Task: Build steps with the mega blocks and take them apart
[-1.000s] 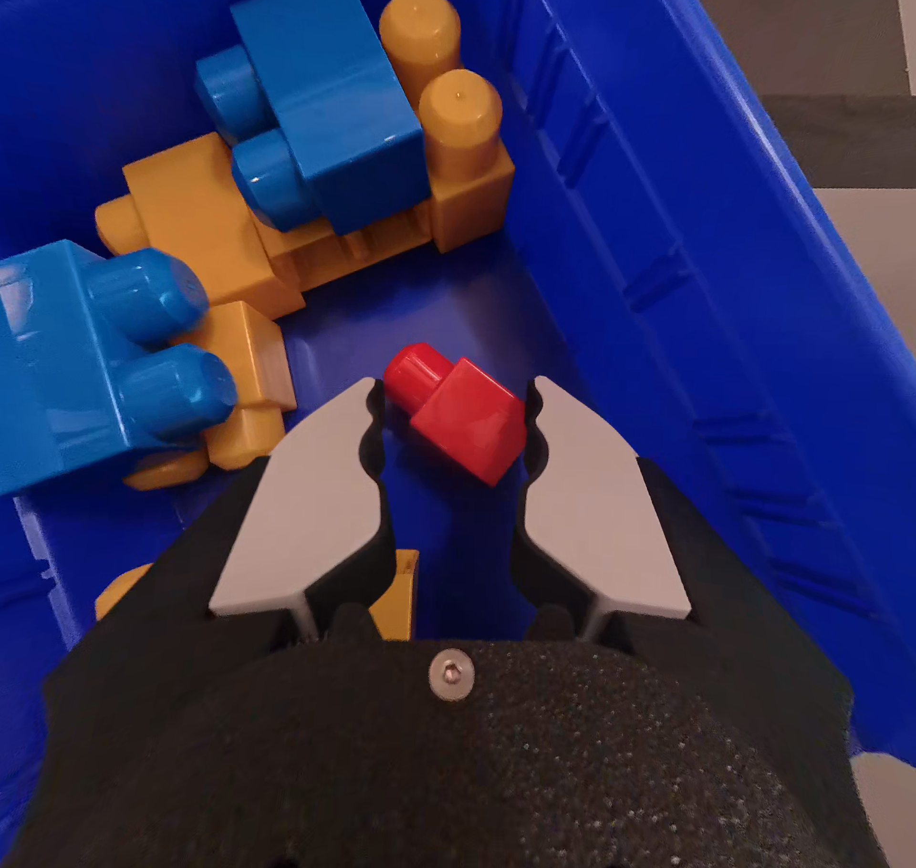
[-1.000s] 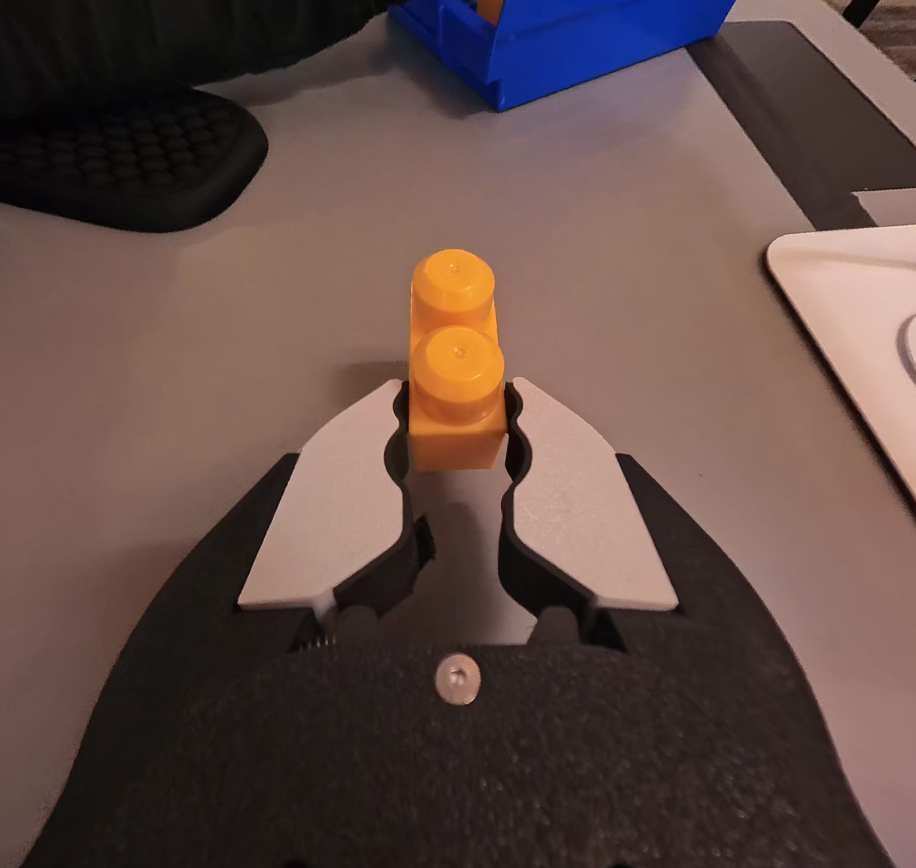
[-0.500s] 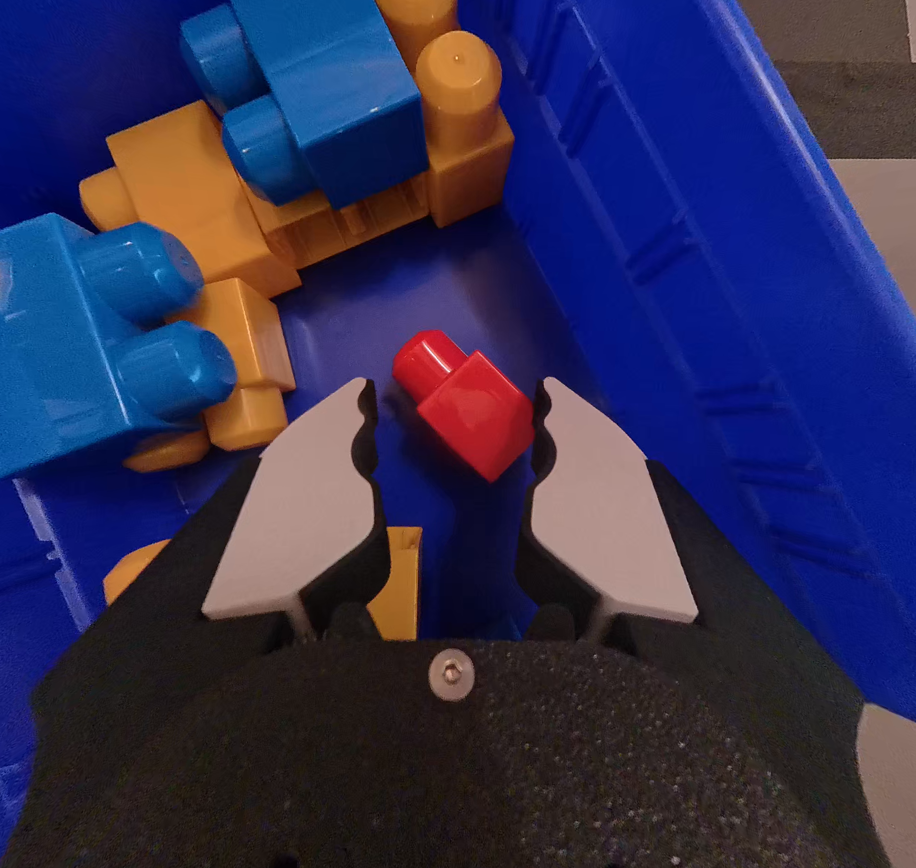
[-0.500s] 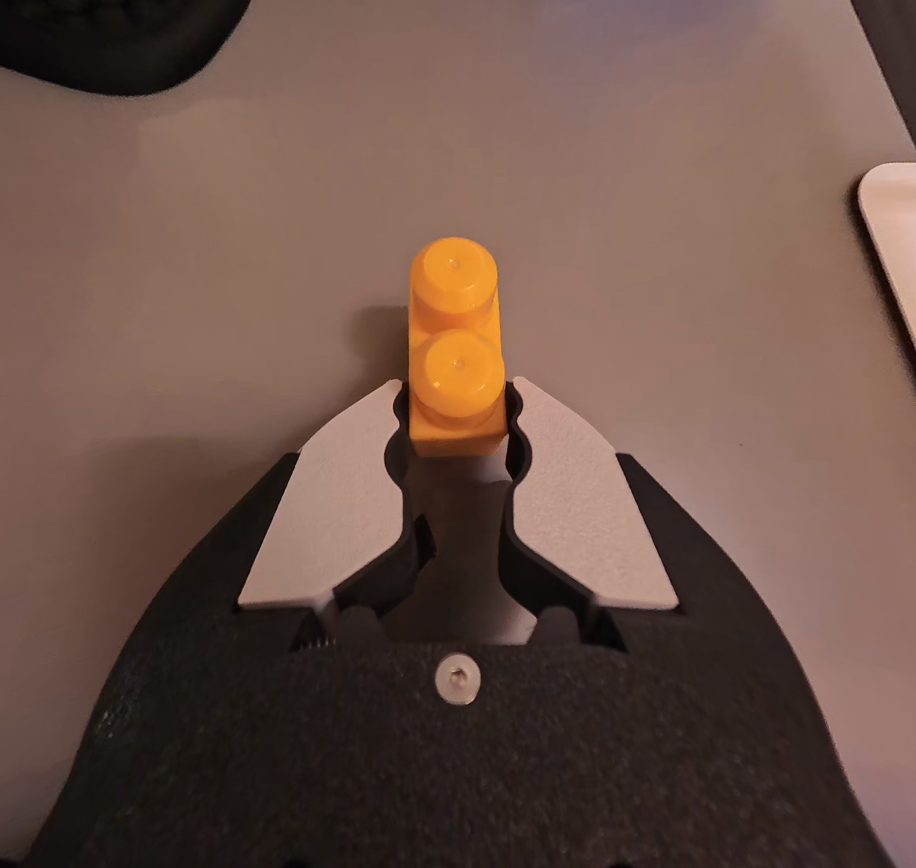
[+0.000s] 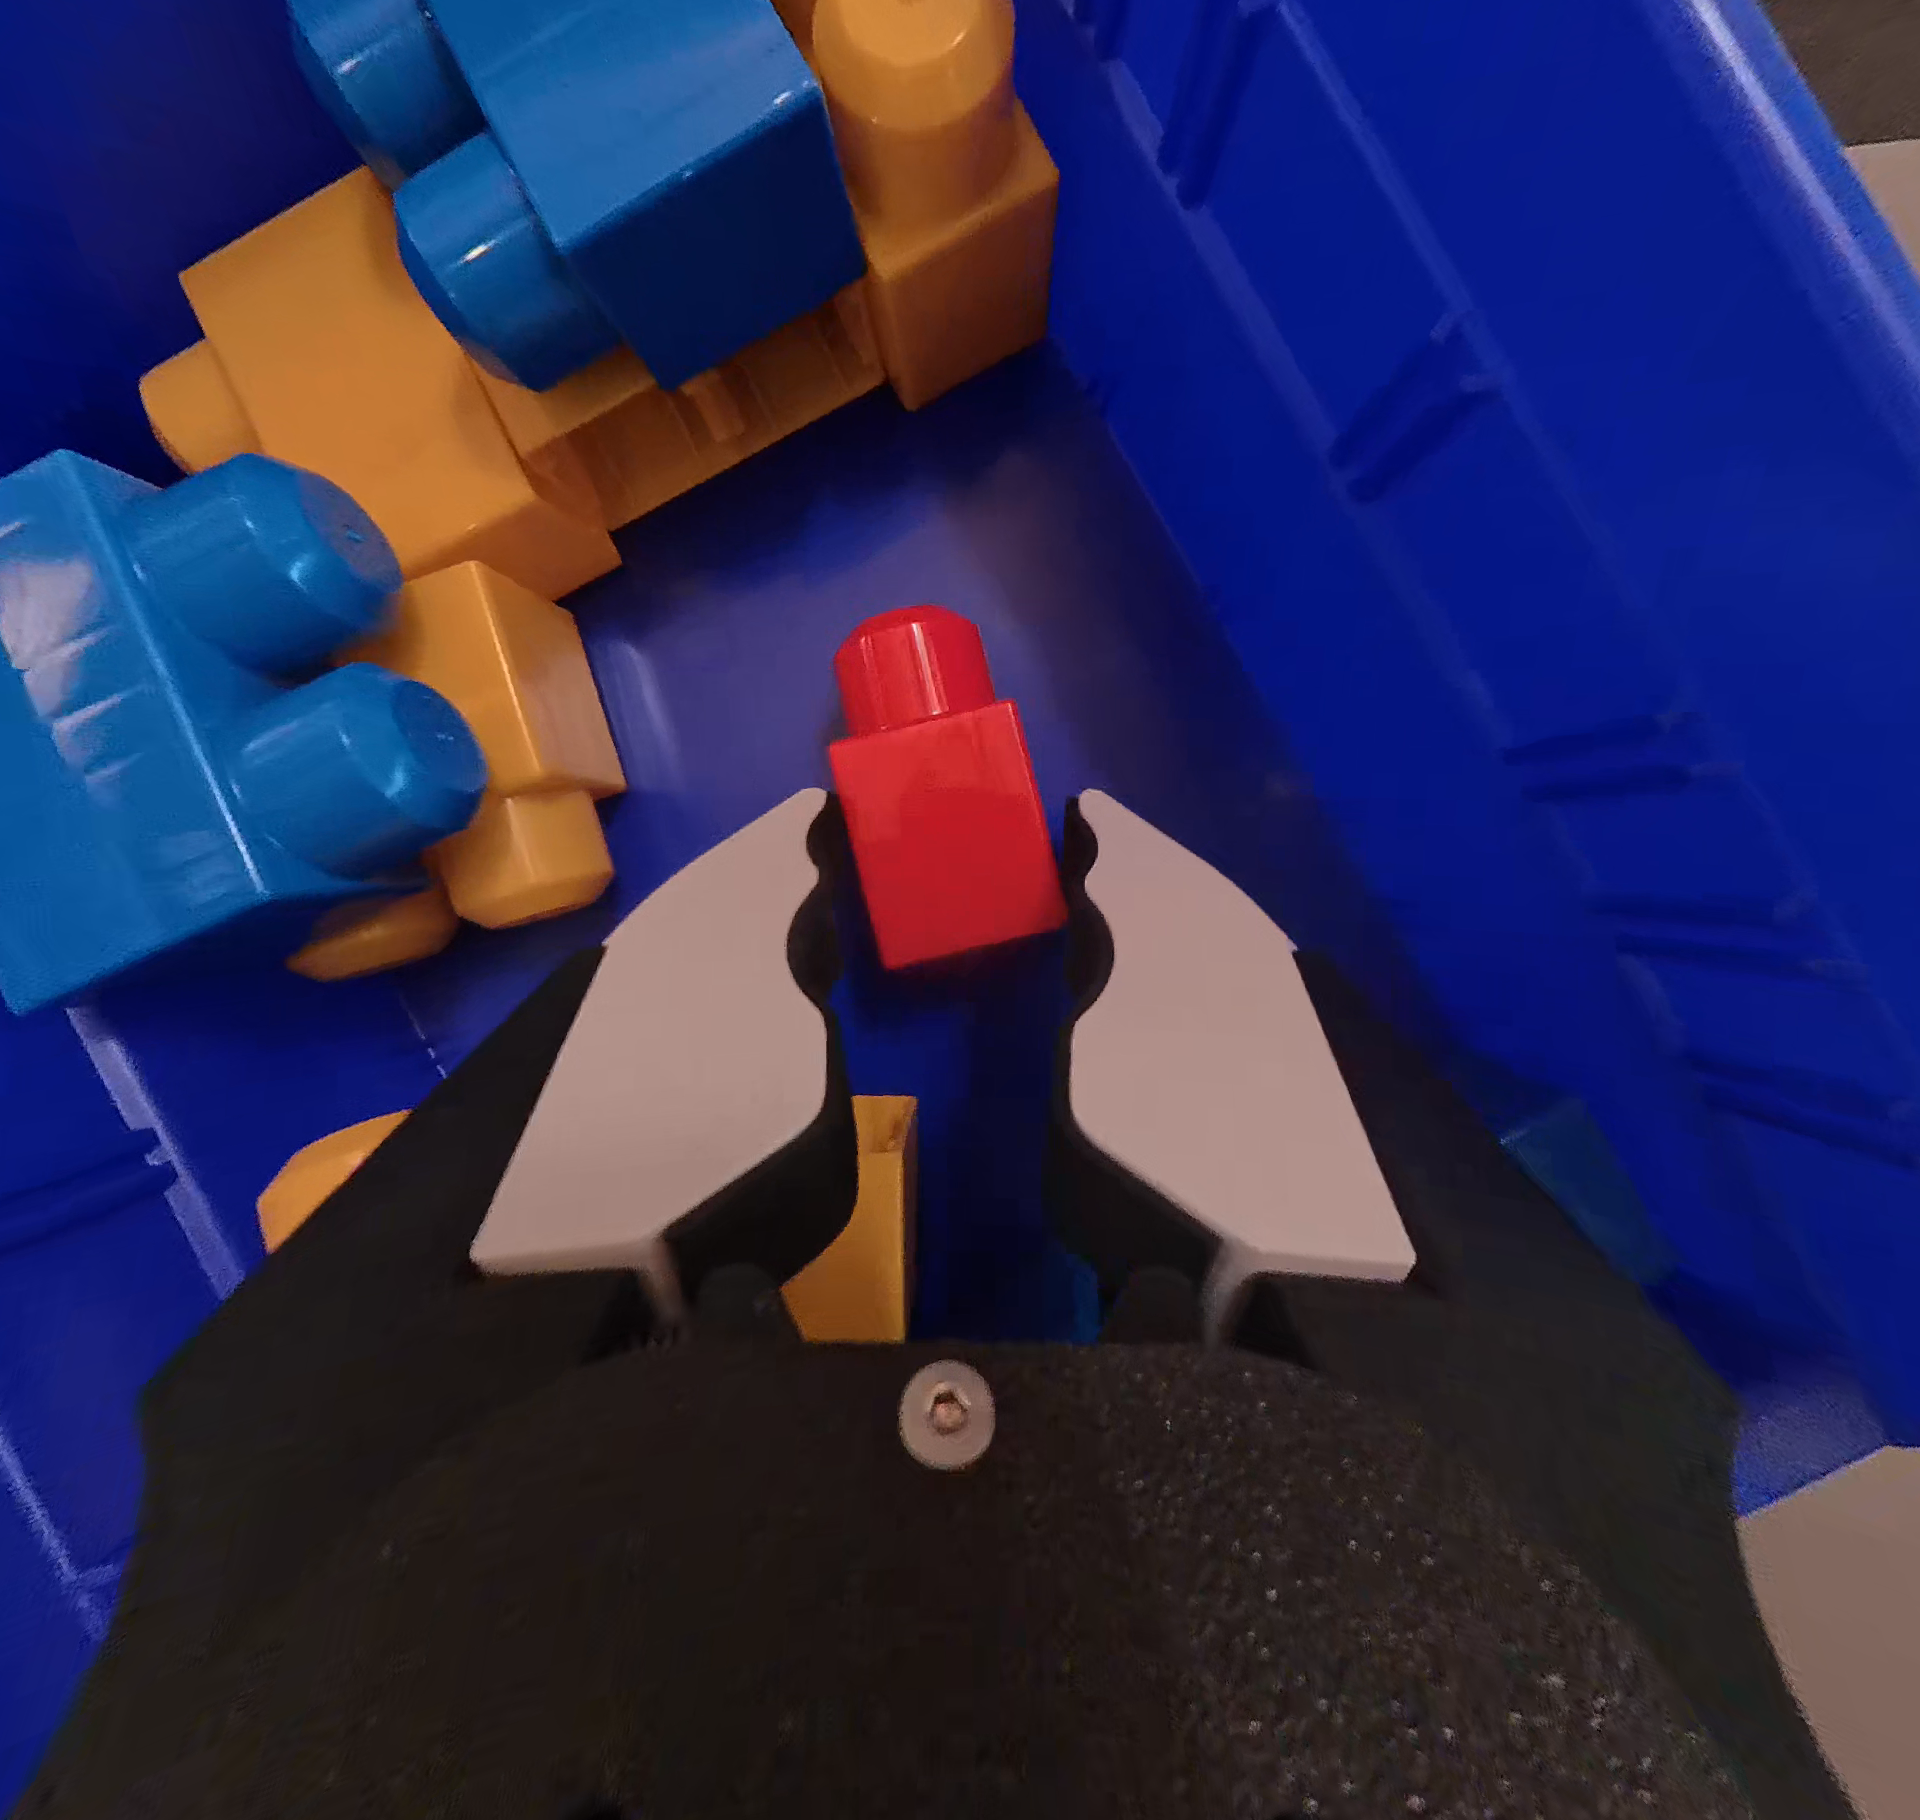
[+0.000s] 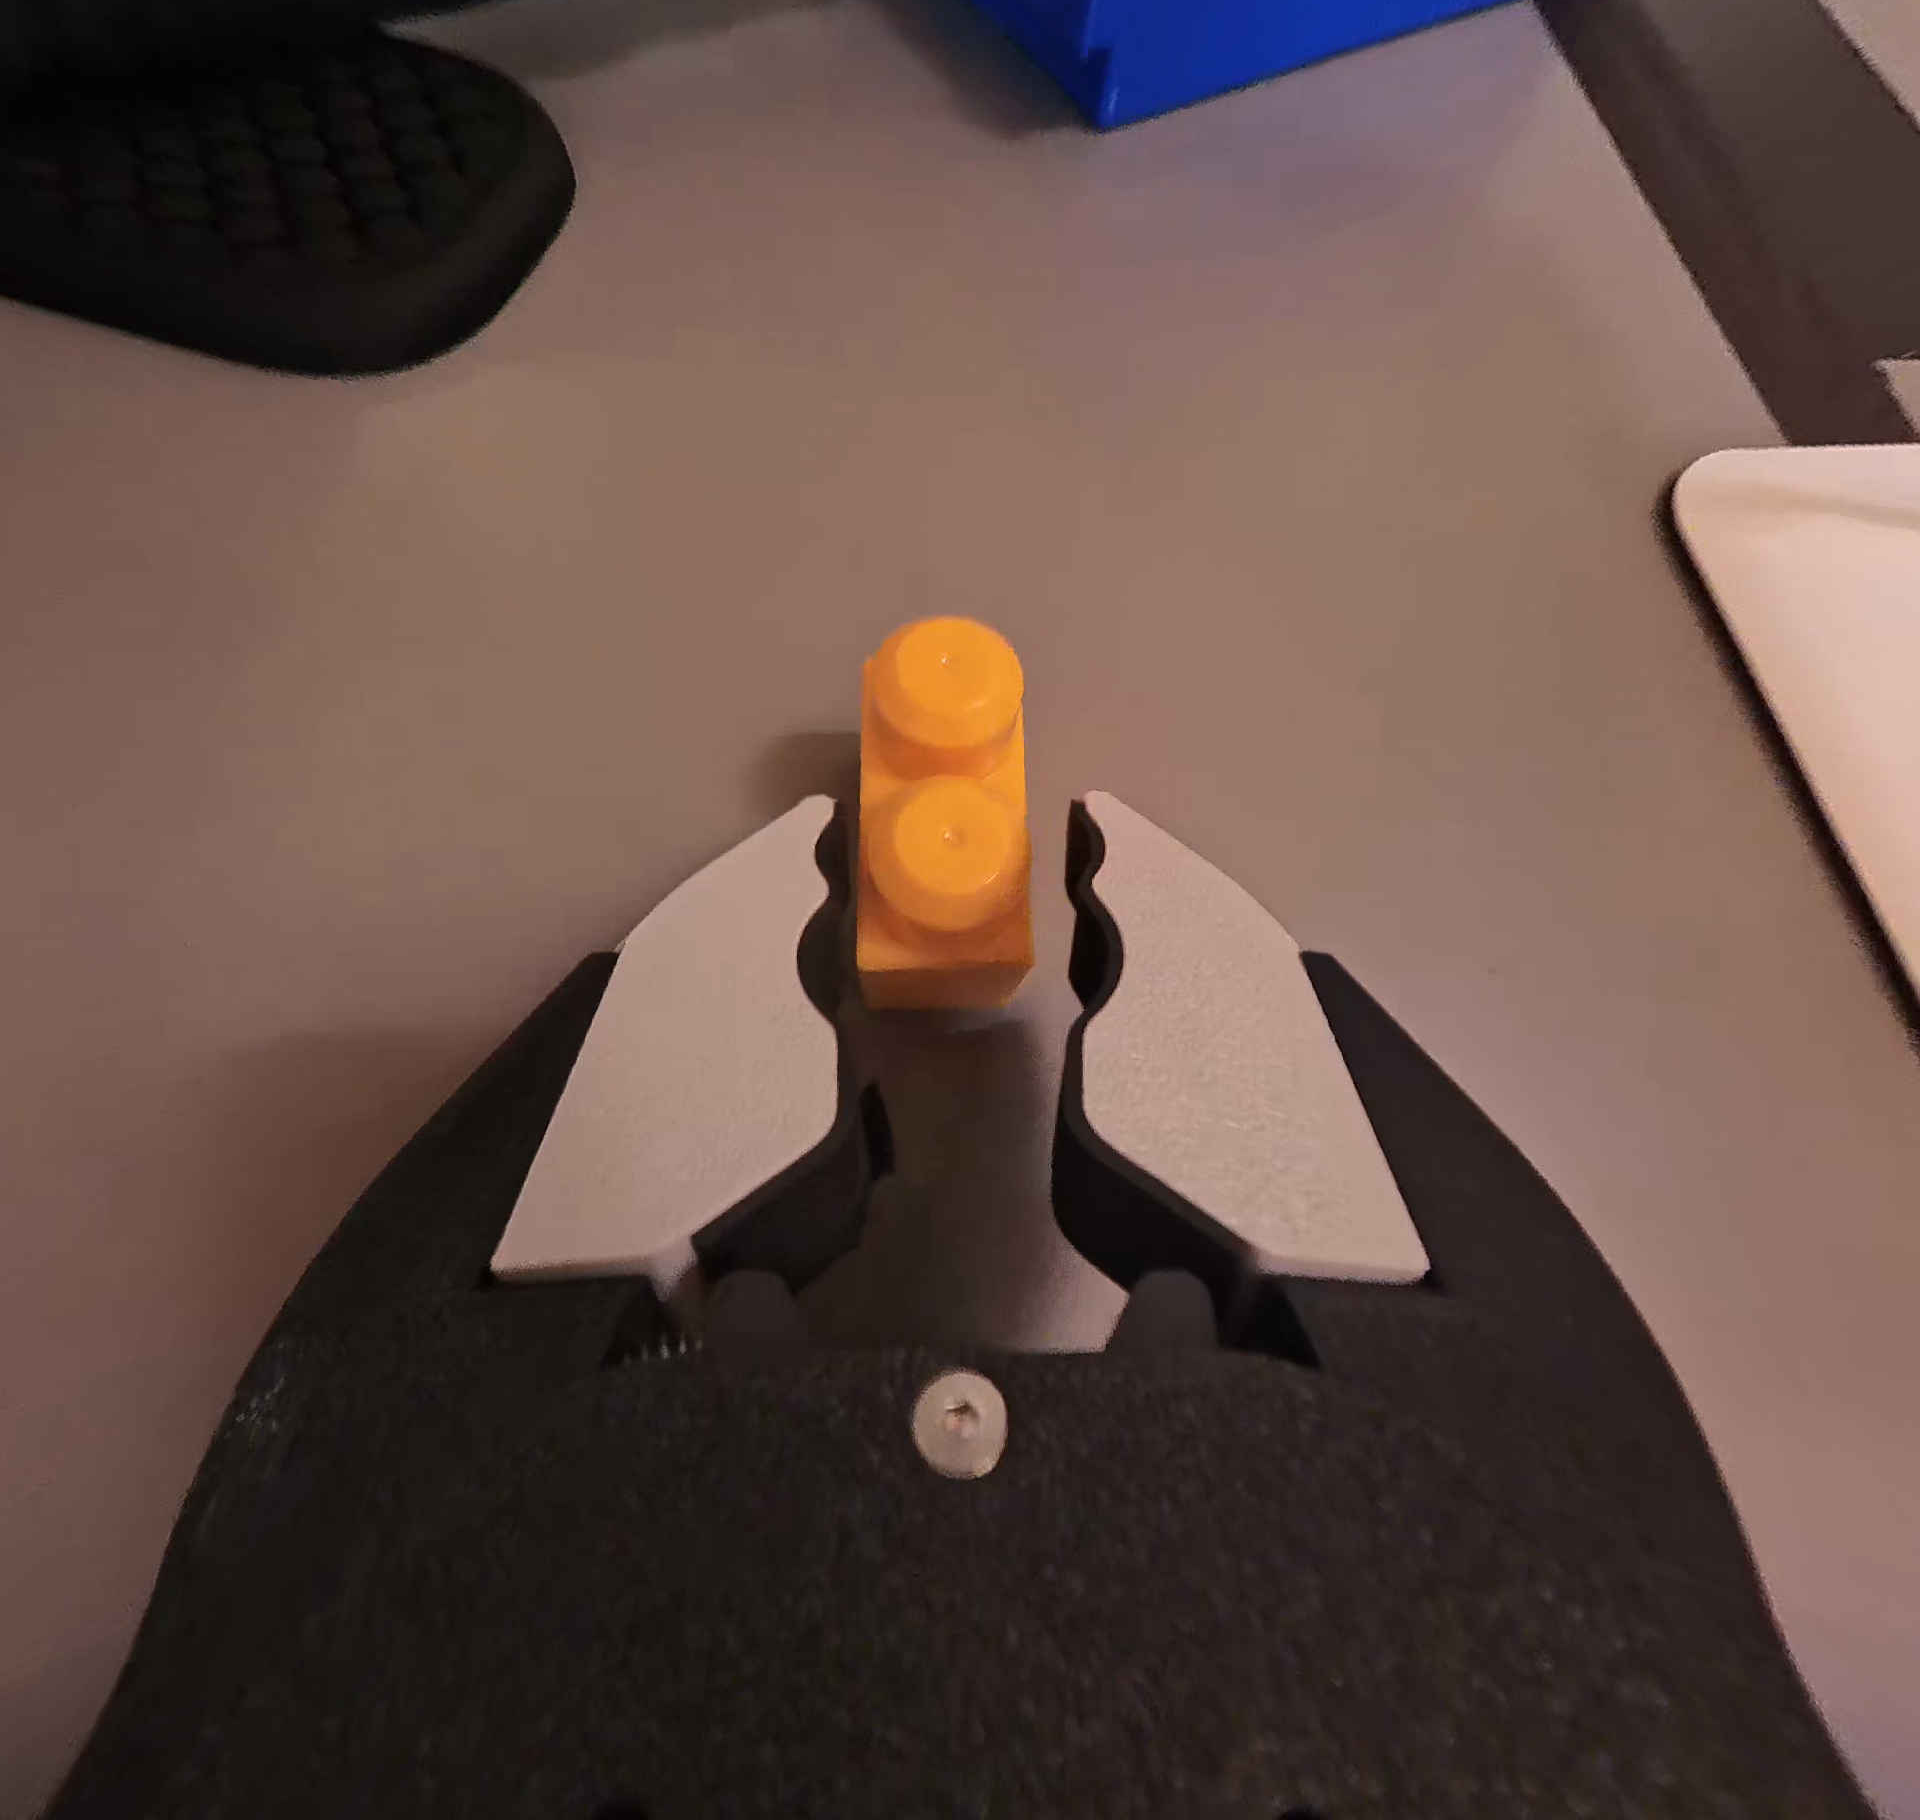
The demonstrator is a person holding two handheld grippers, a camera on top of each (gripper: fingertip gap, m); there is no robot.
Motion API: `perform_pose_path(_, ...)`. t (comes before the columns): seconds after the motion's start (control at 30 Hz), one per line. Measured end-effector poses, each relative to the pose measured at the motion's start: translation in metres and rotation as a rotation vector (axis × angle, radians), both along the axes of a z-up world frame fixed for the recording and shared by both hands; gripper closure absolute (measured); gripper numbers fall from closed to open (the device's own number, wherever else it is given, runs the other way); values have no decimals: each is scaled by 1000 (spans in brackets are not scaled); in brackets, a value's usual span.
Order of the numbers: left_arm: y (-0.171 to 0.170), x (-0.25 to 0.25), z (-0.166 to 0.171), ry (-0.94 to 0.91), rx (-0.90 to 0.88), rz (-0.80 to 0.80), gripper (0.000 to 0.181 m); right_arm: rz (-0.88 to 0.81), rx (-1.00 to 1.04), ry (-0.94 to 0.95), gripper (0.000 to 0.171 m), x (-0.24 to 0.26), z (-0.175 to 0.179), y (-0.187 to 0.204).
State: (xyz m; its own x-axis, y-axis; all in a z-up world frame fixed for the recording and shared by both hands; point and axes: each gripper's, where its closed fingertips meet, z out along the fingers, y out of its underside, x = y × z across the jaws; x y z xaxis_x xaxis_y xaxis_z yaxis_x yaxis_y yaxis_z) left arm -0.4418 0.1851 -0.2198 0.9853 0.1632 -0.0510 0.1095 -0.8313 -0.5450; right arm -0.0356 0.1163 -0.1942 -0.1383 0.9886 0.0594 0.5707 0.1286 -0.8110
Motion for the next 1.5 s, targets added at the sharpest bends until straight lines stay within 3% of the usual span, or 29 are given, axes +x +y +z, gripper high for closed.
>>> perform_pose_path(0.2,6,-2,23,88,89,-61,143,-52,-22,125,131,-3,21,10)
perform_pose_path(0.4,28,52,123,13,554,-255,144,-60,-64,238,131,-5,44,9)
perform_pose_path(0.53,18,141,194,-248,871,-557,144,-80,-104,331,131,-6,60,12)
perform_pose_path(0.7,-40,266,254,-755,1178,-1053,144,-81,-174,458,131,-4,86,11)
perform_pose_path(0.8,-59,319,246,-895,1162,-1197,145,-83,-222,559,131,0,107,11)
perform_pose_path(1.03,-74,403,181,-919,991,-1370,145,-68,-302,709,120,8,144,6)
perform_pose_path(1.23,-74,417,158,-842,943,-1408,145,-39,-311,724,122,8,148,0)
perform_pose_path(1.33,-75,420,154,-831,932,-1418,144,-41,-285,715,141,7,145,-1)
perform_pose_path(1.5,-72,421,147,-792,880,-1419,145,-52,-268,691,143,8,142,2)
